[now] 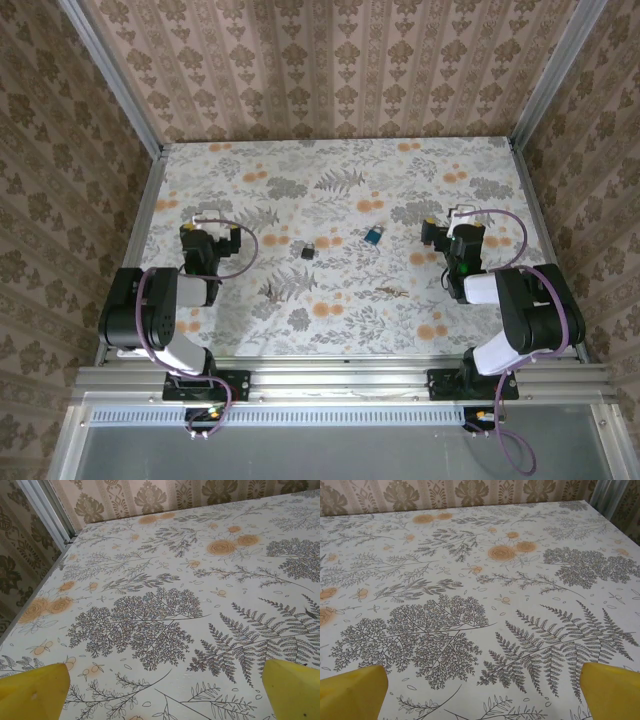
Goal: Unlock with the key
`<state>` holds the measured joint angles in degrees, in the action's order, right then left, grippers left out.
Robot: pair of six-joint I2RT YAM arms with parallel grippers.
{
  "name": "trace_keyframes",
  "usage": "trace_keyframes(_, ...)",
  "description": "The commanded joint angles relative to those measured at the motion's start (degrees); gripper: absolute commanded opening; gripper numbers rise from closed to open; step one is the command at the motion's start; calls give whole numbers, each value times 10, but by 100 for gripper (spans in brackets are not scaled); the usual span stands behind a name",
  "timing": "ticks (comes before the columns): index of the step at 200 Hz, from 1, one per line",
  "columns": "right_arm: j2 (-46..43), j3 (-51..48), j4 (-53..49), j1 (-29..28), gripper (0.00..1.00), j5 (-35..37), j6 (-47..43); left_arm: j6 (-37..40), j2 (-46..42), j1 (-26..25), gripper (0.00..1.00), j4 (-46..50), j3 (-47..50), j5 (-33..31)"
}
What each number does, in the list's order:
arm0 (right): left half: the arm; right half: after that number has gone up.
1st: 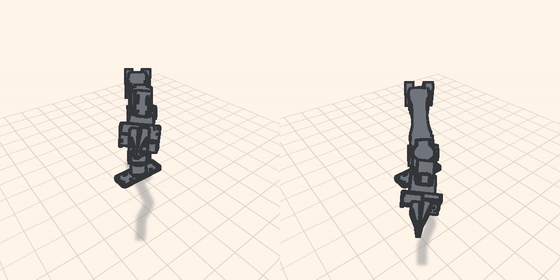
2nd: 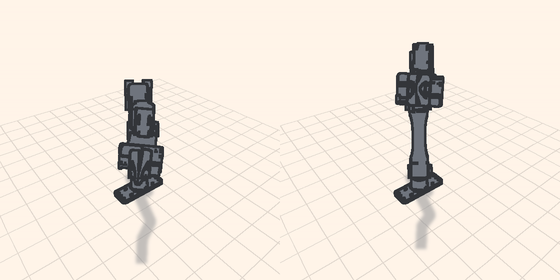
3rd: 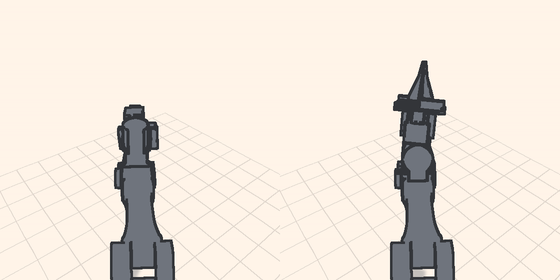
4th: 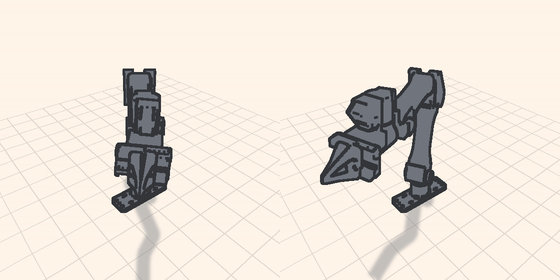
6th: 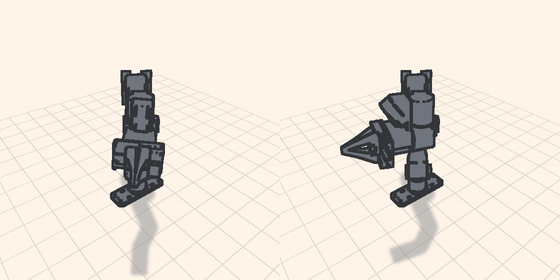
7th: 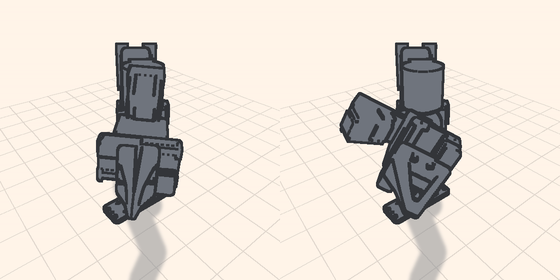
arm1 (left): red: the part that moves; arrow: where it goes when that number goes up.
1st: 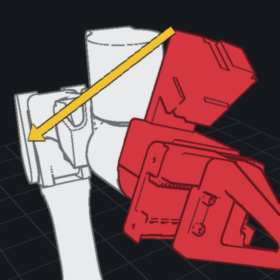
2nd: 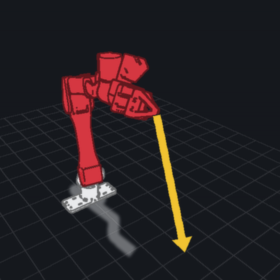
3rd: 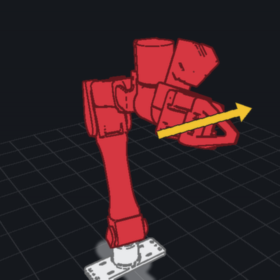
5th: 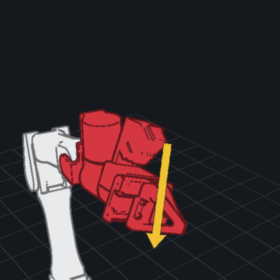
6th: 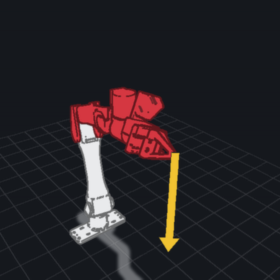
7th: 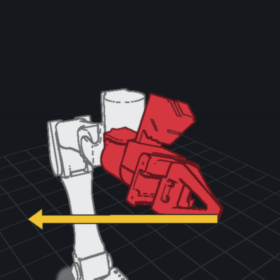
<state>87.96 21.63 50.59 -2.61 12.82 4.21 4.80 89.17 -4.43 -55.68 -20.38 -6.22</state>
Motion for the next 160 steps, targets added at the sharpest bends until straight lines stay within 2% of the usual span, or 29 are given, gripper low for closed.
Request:
trace_keyframes(1,-3,11,-2,0,100,-7,-11,9,-1,4,100,-1,-4,-1)
trace_keyframes(139,-2,10,-2,0,100,-6,-10,7,-1,6,100,7,-8,2)
trace_keyframes(160,-2,10,-2,1,100,-7,-10,-6,-2,21,100,34,-21,22)
